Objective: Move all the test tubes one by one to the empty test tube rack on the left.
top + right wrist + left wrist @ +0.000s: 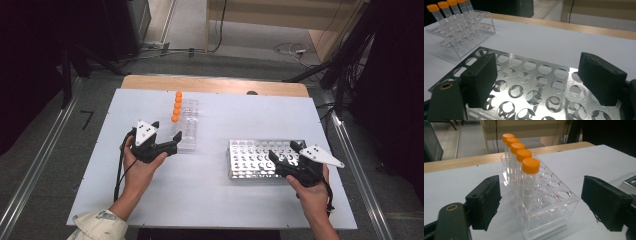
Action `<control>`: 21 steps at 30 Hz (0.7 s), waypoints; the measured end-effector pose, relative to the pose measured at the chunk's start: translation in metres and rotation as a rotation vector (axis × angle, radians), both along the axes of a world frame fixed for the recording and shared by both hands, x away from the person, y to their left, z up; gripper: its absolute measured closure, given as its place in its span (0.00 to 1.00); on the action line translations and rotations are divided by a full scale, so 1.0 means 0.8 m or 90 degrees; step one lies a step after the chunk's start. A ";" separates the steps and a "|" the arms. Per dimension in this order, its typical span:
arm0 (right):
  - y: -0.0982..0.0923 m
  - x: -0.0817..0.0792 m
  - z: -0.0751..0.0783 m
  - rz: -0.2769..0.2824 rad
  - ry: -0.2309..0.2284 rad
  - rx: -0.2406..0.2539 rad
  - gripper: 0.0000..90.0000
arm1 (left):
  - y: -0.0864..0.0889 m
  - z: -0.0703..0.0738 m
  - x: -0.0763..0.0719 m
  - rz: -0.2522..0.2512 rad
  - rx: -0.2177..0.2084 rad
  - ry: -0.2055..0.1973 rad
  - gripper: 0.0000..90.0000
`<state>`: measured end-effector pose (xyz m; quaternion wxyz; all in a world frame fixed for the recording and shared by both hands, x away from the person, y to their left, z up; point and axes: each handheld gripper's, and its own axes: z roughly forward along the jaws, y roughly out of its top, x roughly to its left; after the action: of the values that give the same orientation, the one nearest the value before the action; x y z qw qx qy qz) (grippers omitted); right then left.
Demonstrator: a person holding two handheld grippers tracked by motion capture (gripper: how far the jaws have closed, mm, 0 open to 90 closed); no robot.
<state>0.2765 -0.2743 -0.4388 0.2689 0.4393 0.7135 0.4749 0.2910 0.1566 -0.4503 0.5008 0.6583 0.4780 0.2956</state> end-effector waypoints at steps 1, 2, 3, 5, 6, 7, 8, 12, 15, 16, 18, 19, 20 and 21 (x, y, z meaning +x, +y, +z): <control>-0.001 0.000 0.000 -0.002 0.000 0.002 0.15 | 0.001 0.000 -0.001 0.000 -0.002 0.002 0.17; -0.001 0.000 0.000 -0.003 0.000 0.002 0.14 | 0.001 0.000 -0.002 -0.001 -0.002 0.001 0.16; -0.002 0.000 0.000 -0.003 0.000 0.003 0.14 | 0.002 0.000 -0.003 0.001 0.001 0.002 0.15; -0.002 -0.001 0.000 -0.004 0.002 0.004 0.14 | 0.003 0.000 -0.006 -0.001 -0.001 0.003 0.15; -0.003 -0.001 0.000 -0.004 0.002 0.004 0.13 | 0.004 0.000 -0.007 0.000 -0.003 0.003 0.14; -0.003 -0.001 0.000 -0.005 0.002 0.005 0.13 | 0.004 0.000 -0.009 -0.001 -0.003 0.002 0.14; -0.003 -0.001 0.000 -0.005 0.001 0.005 0.13 | 0.005 0.000 -0.010 0.000 -0.002 0.001 0.14; -0.005 -0.002 0.001 -0.008 0.002 0.008 0.13 | 0.008 0.000 -0.015 0.005 -0.003 0.002 0.14; -0.007 -0.002 0.000 -0.005 0.001 0.007 0.13 | 0.011 0.000 -0.019 0.007 -0.002 0.001 0.14; -0.007 -0.003 0.000 -0.007 0.003 0.007 0.13 | 0.011 0.000 -0.021 0.009 -0.003 0.001 0.14; -0.009 -0.003 0.000 -0.009 0.002 0.007 0.13 | 0.013 -0.001 -0.024 0.010 -0.002 0.001 0.14; -0.010 -0.003 0.000 -0.010 0.002 0.007 0.13 | 0.014 -0.001 -0.026 0.011 -0.003 0.000 0.14; -0.011 -0.003 0.000 -0.010 0.003 0.007 0.13 | 0.015 -0.001 -0.027 0.012 -0.003 0.003 0.14; -0.011 -0.003 0.000 -0.011 0.004 0.008 0.13 | 0.015 -0.001 -0.029 0.012 -0.003 0.003 0.14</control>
<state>0.2737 -0.2832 -0.4387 0.2680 0.4489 0.7077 0.4753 0.2679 0.1689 -0.4514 0.4986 0.6529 0.4862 0.2977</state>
